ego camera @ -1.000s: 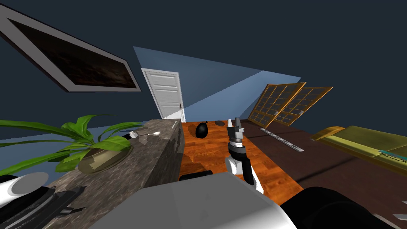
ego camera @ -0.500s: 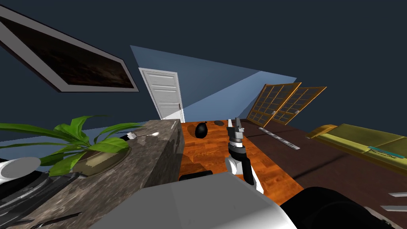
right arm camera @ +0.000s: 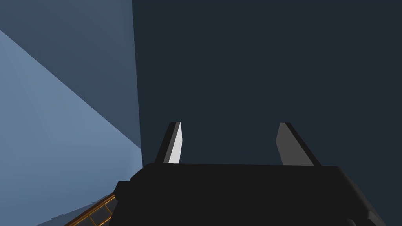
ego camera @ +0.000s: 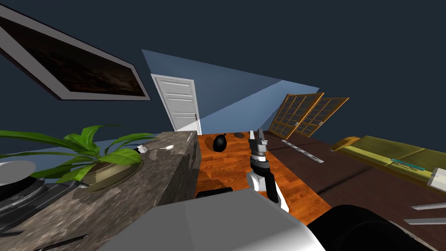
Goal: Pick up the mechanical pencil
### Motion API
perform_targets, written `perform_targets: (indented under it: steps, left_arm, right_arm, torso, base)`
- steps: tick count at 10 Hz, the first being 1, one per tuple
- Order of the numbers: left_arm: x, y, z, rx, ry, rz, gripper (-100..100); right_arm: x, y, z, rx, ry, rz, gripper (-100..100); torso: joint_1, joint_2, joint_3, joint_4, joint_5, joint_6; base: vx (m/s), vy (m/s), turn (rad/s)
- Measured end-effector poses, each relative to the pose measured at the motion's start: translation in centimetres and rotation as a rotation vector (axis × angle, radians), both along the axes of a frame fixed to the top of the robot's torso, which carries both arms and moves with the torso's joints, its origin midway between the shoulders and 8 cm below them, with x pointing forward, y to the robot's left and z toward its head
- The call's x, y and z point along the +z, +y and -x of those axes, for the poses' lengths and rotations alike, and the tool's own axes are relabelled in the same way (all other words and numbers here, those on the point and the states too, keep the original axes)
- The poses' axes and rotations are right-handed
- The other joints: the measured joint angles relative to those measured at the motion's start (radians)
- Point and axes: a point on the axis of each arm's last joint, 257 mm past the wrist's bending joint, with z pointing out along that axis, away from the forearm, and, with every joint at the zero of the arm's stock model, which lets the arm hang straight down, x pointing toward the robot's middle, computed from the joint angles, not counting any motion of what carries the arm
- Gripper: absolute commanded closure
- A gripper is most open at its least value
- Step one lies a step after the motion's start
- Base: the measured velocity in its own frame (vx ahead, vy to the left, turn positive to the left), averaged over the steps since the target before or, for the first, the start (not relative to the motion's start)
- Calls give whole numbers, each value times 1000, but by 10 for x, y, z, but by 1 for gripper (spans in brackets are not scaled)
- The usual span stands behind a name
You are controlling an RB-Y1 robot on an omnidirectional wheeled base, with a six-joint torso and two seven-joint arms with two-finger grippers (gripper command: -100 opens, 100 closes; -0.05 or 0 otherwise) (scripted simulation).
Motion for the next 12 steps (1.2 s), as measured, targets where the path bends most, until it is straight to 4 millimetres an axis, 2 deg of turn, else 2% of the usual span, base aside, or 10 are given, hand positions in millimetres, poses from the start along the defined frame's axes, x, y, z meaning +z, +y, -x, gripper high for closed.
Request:
perform_targets:
  steps: [1,3,4,5,7,9,10,11,12]
  left_arm:
    - [2,-1,3,-10,12,4,-100]
    - [-24,-11,37,-3,77,69,-100]
    - [-34,-18,48,2,104,98,-100]
    - [-44,-28,58,11,134,132,-100]
    - [-70,-45,91,40,193,200,-100]
    - [-89,-62,120,70,248,268,-100]
    - [-90,-63,122,70,252,272,0]
    - [-90,-63,122,70,252,271,-100]
    - [-97,-65,122,73,245,277,-100]
  right_arm:
    - [0,0,0,0,0,0,0]
    - [0,0,0,0,0,0,0]
    - [0,0,0,0,0,0,0]
    - [0,0,0,0,0,0,0]
    - [0,0,0,0,0,0,0]
    - [0,0,0,0,0,0,0]
    - [0,0,0,0,0,0,0]
    - [0,0,0,0,0,0,0]
    - [0,0,0,0,0,0,0]
  torso:
    - [-1,-3,-2,-1,0,1]
    - [1,-7,-4,-2,1,0]
    - [0,-7,-4,-2,1,1]
    - [-1,-6,-4,-2,0,1]
    - [-1,-6,-3,-1,0,0]
    - [0,-5,-3,-1,0,1]
    - [-1,-4,-2,-1,0,1]
    - [-1,-2,-1,-1,0,1]
    - [-1,2,1,0,0,1]
  base:
    - [98,32,83]
    - [95,36,105]
    - [74,18,94]
    - [72,16,106]
    - [83,26,118]
    - [48,22,55]
    - [5,2,-4]
    - [-70,16,5]
    - [-113,26,3]
